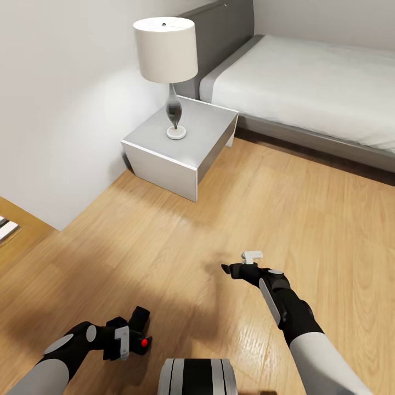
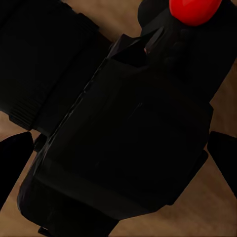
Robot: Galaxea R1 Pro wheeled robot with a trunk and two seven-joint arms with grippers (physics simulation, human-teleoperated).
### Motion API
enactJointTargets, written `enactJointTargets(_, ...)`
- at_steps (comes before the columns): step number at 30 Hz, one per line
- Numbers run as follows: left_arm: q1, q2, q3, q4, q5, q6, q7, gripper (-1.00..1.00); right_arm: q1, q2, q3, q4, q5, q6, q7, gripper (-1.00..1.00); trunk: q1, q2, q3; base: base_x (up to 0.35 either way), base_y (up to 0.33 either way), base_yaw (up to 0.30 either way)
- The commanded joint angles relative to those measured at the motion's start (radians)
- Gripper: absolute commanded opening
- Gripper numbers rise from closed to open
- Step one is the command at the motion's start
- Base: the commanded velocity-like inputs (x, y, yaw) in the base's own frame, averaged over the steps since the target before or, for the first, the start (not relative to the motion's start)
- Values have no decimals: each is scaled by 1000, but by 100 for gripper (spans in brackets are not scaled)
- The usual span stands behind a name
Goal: Attach the digital camera to the camera tripod in the bedroom.
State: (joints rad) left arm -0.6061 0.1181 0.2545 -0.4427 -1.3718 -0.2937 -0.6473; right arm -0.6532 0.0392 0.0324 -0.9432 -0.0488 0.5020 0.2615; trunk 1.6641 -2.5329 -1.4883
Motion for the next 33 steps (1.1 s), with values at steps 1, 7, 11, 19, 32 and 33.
enactJointTargets(1,-1,-1,9,-1,-9,-6,-3,-100,0,0,0,-1,-5,6,0,100,0,0,-1,0,0,0)
enactJointTargets(7,0,-1,14,-8,5,-8,-2,-100,0,1,0,-1,-5,6,0,100,0,0,-1,0,0,0)
enactJointTargets(11,0,-4,19,-29,15,-4,-13,-100,0,1,0,0,-5,6,0,100,0,0,-1,0,0,0)
enactJointTargets(19,0,-37,29,-594,358,291,-410,-100,0,2,0,0,-5,4,-1,100,0,0,-1,0,0,0)
enactJointTargets(32,1,-156,35,-783,435,479,-418,-100,0,2,0,0,-6,-6,1,100,0,0,-1,0,0,0)
enactJointTargets(33,1,-161,35,-808,437,507,-419,-100,0,2,0,0,-6,-7,1,100,0,0,-1,0,0,0)
